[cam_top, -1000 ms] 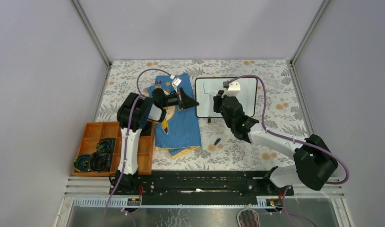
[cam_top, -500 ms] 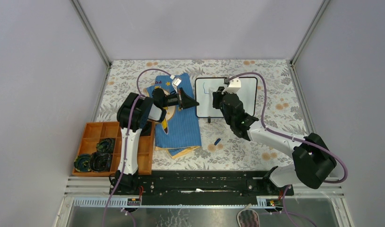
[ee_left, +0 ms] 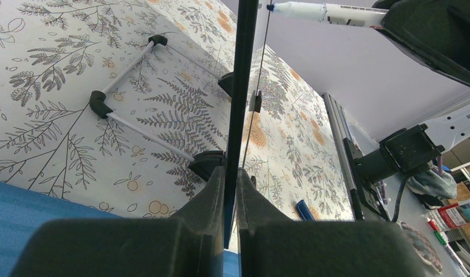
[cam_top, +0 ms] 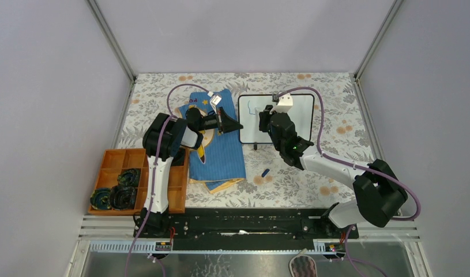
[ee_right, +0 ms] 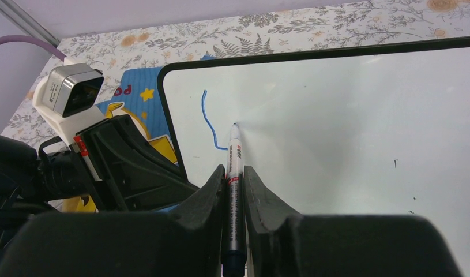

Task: Write a sentence on the whiteboard

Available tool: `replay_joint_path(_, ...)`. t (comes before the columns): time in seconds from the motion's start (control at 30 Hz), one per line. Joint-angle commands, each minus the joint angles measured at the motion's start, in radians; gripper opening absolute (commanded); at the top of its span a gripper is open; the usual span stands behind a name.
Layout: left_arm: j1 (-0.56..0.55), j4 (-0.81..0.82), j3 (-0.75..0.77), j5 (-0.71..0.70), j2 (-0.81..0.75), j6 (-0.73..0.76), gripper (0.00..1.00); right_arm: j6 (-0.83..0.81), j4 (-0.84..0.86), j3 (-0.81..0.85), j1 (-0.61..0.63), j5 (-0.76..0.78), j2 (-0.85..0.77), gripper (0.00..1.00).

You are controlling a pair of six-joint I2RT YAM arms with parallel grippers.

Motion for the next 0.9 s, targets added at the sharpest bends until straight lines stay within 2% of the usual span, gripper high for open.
replay_joint_path(0.0,0.019,-0.014,-0.015,0.0,0.003,0.003,0.0,0.012,0.019,0.038,-0.007,-0.01,0.01,0.0)
replay_joint_path(0.87,0.02,-0.028,-0.021,-0.003,-0.003,0.02,0.0,0.0,-0.078,0.022,-0.021,0.058,-0.028,0.0)
